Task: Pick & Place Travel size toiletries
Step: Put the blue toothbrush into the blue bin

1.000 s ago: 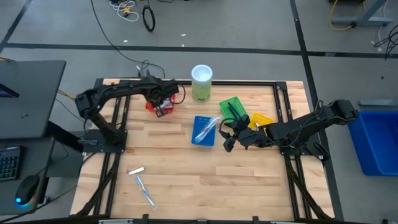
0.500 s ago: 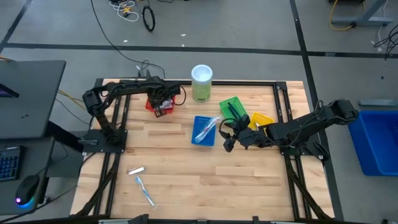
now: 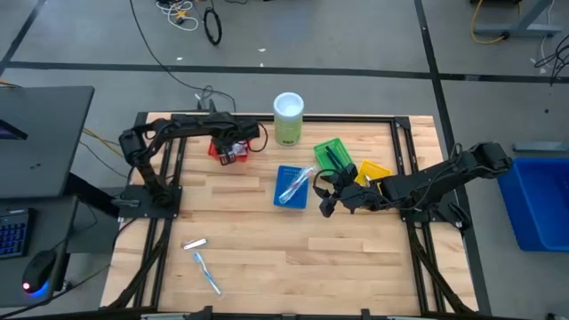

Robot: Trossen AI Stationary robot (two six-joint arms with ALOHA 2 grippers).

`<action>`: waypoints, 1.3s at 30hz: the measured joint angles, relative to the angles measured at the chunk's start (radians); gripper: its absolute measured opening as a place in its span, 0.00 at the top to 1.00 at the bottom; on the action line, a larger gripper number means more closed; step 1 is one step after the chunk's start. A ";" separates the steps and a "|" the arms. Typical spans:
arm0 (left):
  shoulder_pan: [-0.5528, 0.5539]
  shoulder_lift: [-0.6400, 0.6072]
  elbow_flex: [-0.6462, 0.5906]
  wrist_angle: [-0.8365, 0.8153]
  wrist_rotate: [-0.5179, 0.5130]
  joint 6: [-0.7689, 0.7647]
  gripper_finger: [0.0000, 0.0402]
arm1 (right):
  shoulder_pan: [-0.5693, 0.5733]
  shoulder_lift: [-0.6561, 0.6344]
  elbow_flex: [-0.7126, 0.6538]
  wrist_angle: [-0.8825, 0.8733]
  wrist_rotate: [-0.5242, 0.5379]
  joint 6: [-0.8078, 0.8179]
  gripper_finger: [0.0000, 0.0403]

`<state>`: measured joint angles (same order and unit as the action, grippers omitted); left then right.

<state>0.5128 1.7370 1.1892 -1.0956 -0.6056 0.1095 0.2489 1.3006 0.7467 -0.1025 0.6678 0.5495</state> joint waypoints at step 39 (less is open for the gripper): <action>-1.179 -0.140 0.001 0.057 0.526 -0.651 0.60 | 0.000 0.000 0.000 -0.030 -0.095 0.011 0.46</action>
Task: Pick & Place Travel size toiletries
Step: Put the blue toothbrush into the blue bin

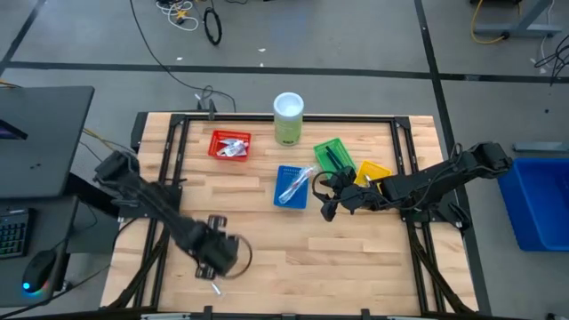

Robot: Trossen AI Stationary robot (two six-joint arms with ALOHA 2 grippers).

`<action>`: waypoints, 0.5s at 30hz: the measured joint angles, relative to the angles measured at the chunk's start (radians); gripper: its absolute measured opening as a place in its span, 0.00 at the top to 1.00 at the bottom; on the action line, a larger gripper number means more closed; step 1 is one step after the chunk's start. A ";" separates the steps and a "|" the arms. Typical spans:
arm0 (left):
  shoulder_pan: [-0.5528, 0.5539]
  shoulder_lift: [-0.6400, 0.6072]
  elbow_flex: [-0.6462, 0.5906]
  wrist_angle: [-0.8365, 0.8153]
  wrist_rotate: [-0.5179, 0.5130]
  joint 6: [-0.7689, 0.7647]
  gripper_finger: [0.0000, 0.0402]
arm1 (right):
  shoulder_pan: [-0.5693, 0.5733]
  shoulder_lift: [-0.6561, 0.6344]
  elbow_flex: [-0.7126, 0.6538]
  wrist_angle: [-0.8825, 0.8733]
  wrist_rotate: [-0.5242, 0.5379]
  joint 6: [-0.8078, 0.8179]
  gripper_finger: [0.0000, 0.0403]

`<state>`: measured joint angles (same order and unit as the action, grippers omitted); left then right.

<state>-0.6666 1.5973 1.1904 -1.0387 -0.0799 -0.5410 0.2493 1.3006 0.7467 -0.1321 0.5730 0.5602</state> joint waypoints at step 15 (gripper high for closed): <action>-0.168 0.207 -0.001 0.122 0.103 0.130 0.60 | 0.000 0.000 0.000 0.001 0.000 0.034 0.48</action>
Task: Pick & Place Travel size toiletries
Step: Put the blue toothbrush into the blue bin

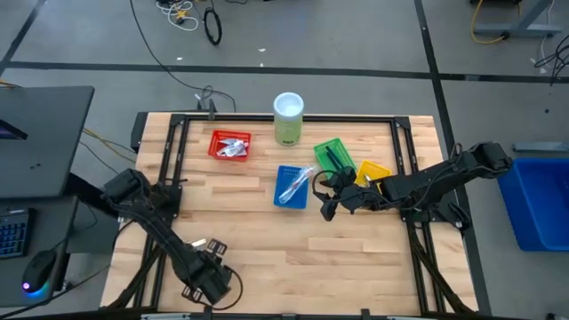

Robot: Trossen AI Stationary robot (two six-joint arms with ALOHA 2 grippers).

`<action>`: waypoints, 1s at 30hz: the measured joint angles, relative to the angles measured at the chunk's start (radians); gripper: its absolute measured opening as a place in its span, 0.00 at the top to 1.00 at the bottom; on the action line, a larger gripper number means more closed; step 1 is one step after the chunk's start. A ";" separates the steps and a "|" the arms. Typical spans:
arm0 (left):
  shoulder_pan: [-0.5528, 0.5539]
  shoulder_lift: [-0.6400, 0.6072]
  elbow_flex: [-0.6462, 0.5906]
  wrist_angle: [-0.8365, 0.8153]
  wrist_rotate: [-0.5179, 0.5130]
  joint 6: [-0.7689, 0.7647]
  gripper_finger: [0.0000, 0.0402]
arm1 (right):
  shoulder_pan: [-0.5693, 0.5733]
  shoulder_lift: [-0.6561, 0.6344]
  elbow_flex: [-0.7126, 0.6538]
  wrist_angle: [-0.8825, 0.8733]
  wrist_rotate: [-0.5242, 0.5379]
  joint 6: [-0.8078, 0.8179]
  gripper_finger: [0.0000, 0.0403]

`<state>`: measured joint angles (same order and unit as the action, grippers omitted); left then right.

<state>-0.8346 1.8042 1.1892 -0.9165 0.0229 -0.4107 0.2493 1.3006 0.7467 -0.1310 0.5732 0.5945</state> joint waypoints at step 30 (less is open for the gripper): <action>-0.004 0.097 0.014 0.097 -0.032 -0.032 0.89 | 0.000 0.000 0.000 0.008 0.001 -0.002 0.48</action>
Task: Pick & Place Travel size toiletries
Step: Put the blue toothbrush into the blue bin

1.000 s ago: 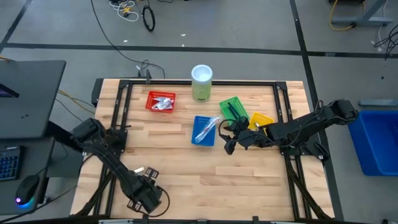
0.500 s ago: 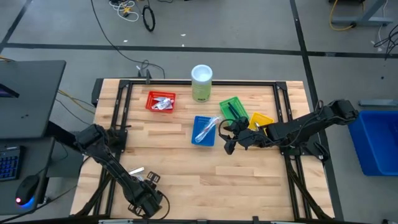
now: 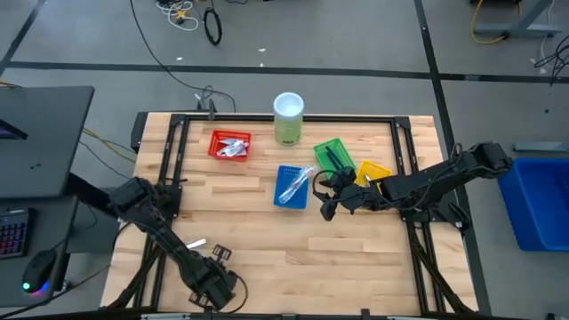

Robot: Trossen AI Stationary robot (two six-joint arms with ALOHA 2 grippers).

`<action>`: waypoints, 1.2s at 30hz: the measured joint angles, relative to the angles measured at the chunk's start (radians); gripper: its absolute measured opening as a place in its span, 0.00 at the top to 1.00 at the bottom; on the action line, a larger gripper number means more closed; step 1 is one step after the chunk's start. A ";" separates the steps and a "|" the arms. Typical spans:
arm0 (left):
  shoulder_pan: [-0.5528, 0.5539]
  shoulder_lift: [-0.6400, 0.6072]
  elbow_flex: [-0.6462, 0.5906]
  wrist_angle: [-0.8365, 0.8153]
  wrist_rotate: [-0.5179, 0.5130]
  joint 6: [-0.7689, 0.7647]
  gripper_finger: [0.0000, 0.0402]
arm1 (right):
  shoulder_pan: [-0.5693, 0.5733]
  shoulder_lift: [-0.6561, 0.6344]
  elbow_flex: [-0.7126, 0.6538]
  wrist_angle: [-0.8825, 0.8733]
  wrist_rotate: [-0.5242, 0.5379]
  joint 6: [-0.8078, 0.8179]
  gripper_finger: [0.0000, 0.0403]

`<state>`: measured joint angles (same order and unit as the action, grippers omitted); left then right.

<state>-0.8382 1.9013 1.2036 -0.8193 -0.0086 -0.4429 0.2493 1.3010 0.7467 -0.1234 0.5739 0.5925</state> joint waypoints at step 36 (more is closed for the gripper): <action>0.840 -0.164 0.032 0.509 -0.259 -0.067 0.93 | 0.000 0.000 0.000 -0.297 -0.053 -0.006 0.50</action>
<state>0.0016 1.7370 1.2357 -0.3104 -0.2680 -0.5102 0.2489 1.3010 0.7464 -0.4204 0.5209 0.5865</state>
